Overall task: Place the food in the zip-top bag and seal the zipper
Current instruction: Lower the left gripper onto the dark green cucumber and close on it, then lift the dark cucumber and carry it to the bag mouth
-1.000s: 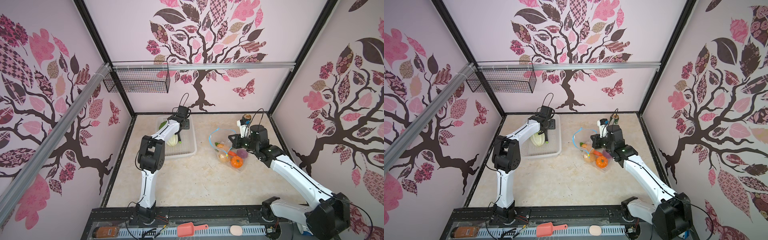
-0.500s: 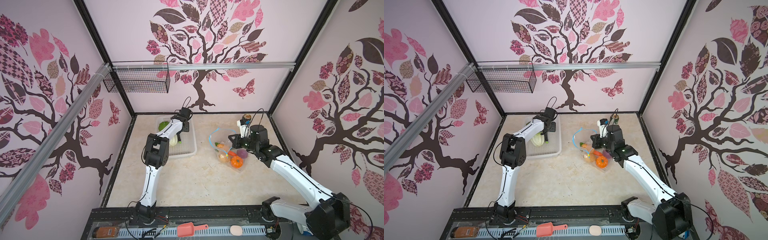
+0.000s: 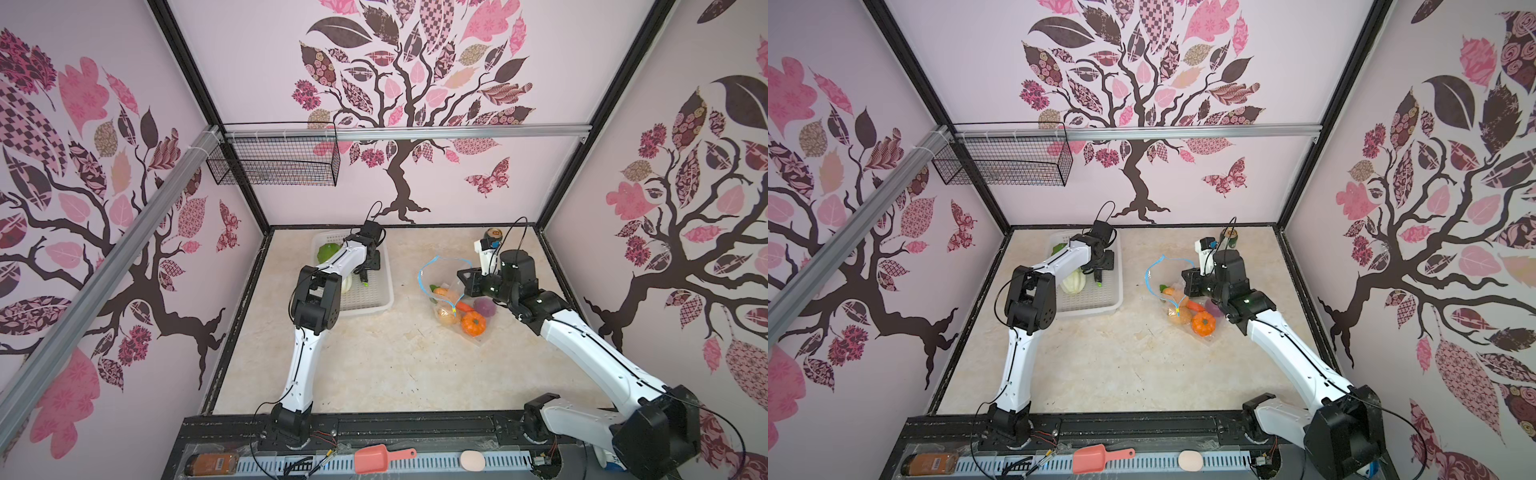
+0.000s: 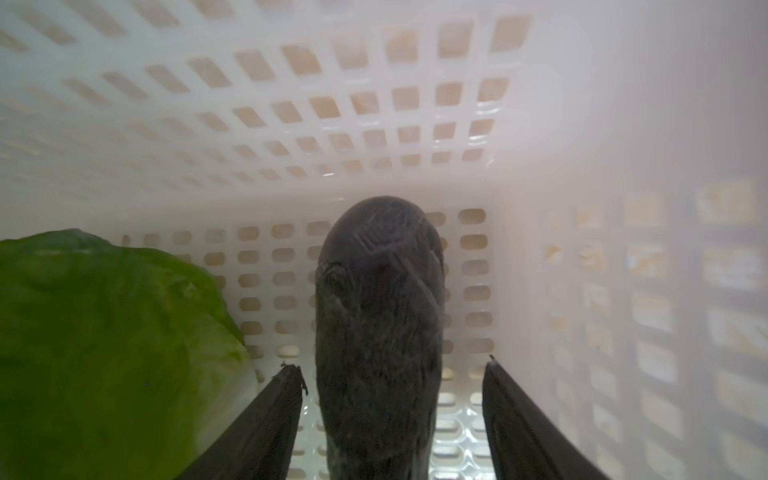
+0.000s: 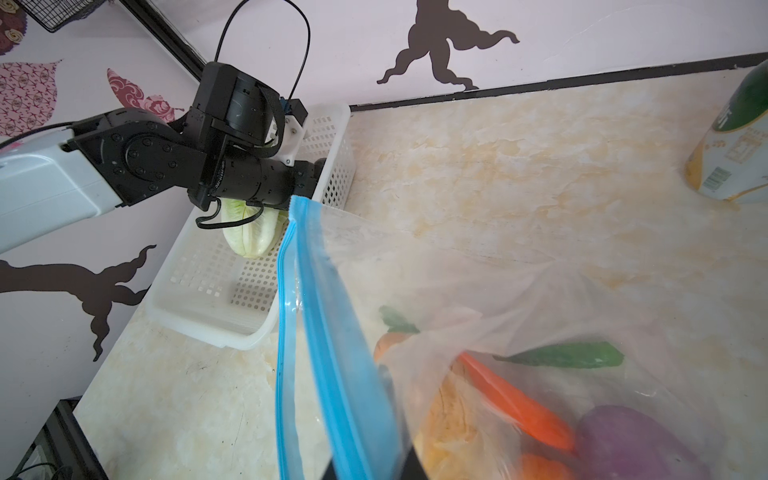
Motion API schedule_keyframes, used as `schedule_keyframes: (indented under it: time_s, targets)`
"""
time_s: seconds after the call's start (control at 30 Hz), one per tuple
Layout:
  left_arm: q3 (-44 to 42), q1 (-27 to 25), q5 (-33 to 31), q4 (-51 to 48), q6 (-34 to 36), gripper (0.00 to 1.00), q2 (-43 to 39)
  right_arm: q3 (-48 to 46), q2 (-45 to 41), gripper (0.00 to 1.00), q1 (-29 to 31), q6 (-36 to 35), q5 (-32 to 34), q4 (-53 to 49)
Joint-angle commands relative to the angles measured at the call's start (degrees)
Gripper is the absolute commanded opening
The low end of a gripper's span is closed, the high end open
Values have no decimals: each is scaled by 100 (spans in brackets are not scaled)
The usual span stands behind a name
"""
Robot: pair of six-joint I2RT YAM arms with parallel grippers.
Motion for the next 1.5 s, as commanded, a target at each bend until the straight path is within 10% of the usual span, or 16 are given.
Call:
schedule_keyframes:
  time_s: [0.0, 0.4, 1.0, 1.47]
  targets:
    - [3, 46, 410, 120, -170, 70, -38, 17, -41, 0, 3, -39, 57, 29]
    - [-169, 46, 318, 212, -127, 32, -67, 16, -53, 0, 3, -39, 66, 19]
    - [-1700, 46, 1301, 1565, -559, 28, -2496, -12, -128, 0, 3, -40, 101, 20]
    - [-4117, -790, 2452, 4705, -1301, 29, -4455, -48, -63, 0, -2, -3, 69, 84]
